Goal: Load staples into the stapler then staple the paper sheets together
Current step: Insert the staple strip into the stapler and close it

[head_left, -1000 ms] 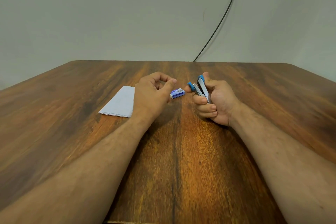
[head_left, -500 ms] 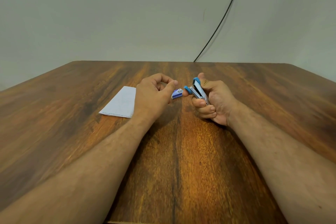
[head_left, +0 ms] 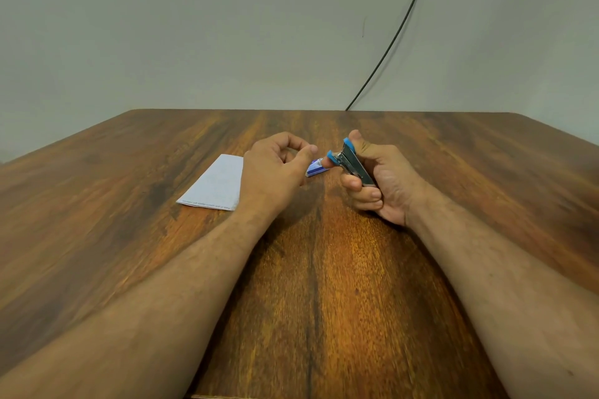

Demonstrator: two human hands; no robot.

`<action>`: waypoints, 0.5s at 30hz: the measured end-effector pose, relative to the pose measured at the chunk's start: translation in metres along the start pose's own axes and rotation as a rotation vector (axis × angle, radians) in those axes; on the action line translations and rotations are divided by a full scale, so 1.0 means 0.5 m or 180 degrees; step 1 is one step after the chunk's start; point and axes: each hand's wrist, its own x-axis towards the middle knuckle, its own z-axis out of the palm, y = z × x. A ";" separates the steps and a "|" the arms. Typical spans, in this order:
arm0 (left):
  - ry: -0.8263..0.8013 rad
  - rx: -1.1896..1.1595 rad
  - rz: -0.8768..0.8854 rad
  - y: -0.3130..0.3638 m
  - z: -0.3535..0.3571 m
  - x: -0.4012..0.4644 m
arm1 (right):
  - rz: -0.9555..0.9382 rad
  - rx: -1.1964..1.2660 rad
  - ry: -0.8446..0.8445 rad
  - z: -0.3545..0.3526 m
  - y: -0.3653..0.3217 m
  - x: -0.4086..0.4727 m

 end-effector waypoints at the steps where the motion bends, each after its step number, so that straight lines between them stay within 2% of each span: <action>1: -0.0004 0.0003 -0.0006 0.000 0.000 0.000 | 0.0005 0.0010 -0.0008 -0.001 0.001 0.001; 5: -0.0007 -0.0007 -0.0043 -0.004 0.002 0.001 | -0.0094 0.0120 0.0072 -0.002 0.006 0.006; 8: 0.0152 0.0112 -0.0093 -0.006 0.000 0.005 | -0.0419 -0.0057 0.0321 -0.003 0.014 0.009; 10: 0.0274 0.0362 -0.0198 -0.013 -0.003 0.010 | -0.0756 -0.0930 0.0700 -0.008 0.017 0.009; 12: 0.0196 0.0673 -0.0402 -0.021 -0.009 0.014 | -0.1049 -0.2485 0.1162 -0.013 0.020 0.009; 13: 0.0101 0.0909 -0.0495 -0.026 -0.011 0.016 | -0.1136 -0.3146 0.1240 -0.013 0.023 0.011; 15: -0.0107 0.1490 -0.0660 -0.034 -0.017 0.018 | -0.1157 -0.3731 0.1202 -0.009 0.026 0.012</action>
